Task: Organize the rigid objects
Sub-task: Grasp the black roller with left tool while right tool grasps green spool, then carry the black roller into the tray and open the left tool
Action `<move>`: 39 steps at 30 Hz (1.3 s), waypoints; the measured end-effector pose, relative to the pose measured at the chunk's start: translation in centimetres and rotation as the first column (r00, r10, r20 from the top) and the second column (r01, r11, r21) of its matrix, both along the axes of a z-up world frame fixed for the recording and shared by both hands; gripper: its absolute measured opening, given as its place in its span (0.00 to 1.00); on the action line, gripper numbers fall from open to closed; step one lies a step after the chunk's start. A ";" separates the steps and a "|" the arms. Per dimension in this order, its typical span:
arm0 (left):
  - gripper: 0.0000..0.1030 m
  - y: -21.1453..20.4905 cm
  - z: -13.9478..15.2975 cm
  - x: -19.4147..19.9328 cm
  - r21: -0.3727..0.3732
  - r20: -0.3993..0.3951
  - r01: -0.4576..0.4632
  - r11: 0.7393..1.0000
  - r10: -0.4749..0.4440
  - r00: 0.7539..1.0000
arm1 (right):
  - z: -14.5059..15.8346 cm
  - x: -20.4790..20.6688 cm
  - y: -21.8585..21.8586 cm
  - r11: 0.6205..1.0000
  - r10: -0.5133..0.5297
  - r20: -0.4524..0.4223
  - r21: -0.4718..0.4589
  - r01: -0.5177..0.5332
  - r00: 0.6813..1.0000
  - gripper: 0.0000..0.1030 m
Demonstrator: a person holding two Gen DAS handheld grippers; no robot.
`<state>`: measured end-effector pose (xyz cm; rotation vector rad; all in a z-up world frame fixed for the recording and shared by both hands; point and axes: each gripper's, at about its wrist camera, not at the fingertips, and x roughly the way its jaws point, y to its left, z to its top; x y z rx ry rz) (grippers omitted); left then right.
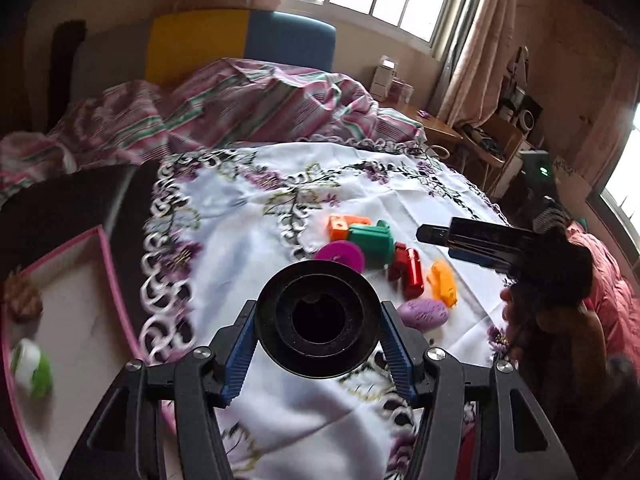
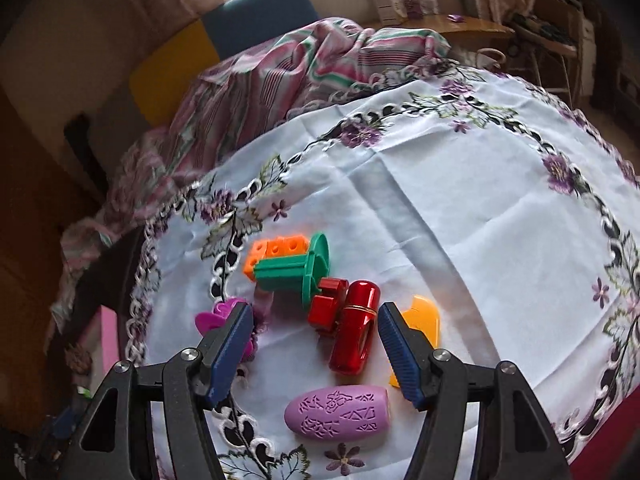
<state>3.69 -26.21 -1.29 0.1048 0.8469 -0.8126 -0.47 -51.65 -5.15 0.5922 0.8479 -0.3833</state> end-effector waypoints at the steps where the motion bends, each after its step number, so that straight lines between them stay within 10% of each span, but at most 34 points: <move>1: 0.58 0.5 -0.1 -0.1 -0.002 -0.002 -0.007 1.000 0.007 1.000 | 0.0 0.6 0.3 1.000 0.013 -0.015 -0.013 -0.013 1.000 0.68; 15: 0.58 6.2 -0.2 0.0 -0.041 -0.057 -0.098 0.994 0.095 0.994 | -3.2 9.6 1.7 0.981 0.106 -0.206 -0.139 -0.136 0.973 0.79; 18: 0.58 6.9 -0.3 0.1 -0.036 -0.060 -0.117 0.993 0.114 0.992 | -4.7 9.6 1.9 0.977 0.106 -0.244 -0.157 -0.147 0.964 0.54; 39: 0.58 12.8 1.0 -0.7 0.025 0.023 -0.301 0.953 0.300 0.954 | -0.5 8.2 2.2 0.956 0.103 -0.094 -0.265 -0.125 0.990 0.54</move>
